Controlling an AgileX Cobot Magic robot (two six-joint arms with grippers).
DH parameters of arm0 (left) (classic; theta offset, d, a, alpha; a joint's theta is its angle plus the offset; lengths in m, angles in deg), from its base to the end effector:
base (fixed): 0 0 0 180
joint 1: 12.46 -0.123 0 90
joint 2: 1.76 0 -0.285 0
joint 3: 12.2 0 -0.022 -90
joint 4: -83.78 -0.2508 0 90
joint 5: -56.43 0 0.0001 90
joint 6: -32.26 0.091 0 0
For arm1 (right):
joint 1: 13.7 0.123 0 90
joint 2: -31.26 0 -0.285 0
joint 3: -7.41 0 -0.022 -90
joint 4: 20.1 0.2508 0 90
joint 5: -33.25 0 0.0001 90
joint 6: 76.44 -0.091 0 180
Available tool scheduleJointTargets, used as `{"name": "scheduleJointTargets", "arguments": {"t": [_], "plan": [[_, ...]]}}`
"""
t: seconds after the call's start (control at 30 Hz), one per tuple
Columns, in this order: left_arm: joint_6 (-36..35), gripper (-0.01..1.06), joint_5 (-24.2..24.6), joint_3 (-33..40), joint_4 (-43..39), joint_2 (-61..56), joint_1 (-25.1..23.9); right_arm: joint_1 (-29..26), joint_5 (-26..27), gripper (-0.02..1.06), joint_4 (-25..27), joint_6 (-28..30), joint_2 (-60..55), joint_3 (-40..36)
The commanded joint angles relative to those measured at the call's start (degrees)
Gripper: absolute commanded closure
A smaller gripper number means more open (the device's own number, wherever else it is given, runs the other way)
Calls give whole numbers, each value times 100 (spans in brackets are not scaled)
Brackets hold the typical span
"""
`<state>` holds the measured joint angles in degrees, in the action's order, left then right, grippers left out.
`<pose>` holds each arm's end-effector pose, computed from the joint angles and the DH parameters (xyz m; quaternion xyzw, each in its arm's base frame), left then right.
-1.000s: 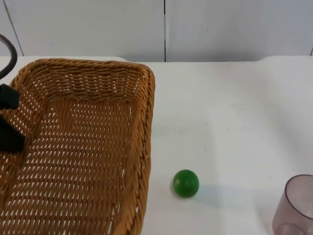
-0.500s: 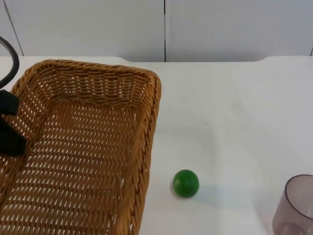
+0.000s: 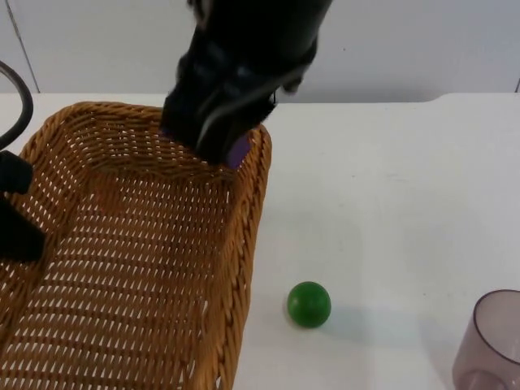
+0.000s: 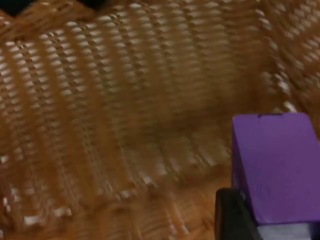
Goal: Pick up the basket with the left hand and place the triangular block into the basket with the right hand.
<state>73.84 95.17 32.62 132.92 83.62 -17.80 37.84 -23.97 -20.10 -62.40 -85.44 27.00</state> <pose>0.2160 -0.0231 0.1877 -0.0014 0.9529 -0.2314 0.1959 0.2606 0.3281 0.2863 -0.5280 0.8197 0.0714 0.2104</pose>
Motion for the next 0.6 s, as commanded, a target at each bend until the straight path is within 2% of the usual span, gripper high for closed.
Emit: {"name": "scheduleJointTargets", "arguments": {"t": [0.0,0.03,0.1,0.17,0.23,0.3,0.37,0.4,0.47,0.57], "plan": [[9,105,98,4,78,-36,-7,29,493,105,83,39,90,-219],[9,105,98,4,78,-36,-7,29,898,105,143,39,48,-430],[9,105,98,4,78,-36,-7,29,1301,104,158,39,-70,-615],[9,105,100,4,100,-36,-7,29,1720,99,168,26,-205,-786],[9,105,100,4,111,-36,-7,29,1831,96,180,-7,-231,-814],[9,105,123,4,122,-36,-7,29,2155,68,180,-127,-349,-941],[9,105,144,4,140,-36,-7,29,2155,41,167,-224,-407,-946],[9,105,144,4,140,-36,-7,29,2155,41,167,-224,-407,-946],[9,105,144,4,165,-36,-7,15,2141,26,167,-241,-416,-946],[9,105,144,4,189,-36,-7,2,2256,23,156,-264,-292,-946]]}}
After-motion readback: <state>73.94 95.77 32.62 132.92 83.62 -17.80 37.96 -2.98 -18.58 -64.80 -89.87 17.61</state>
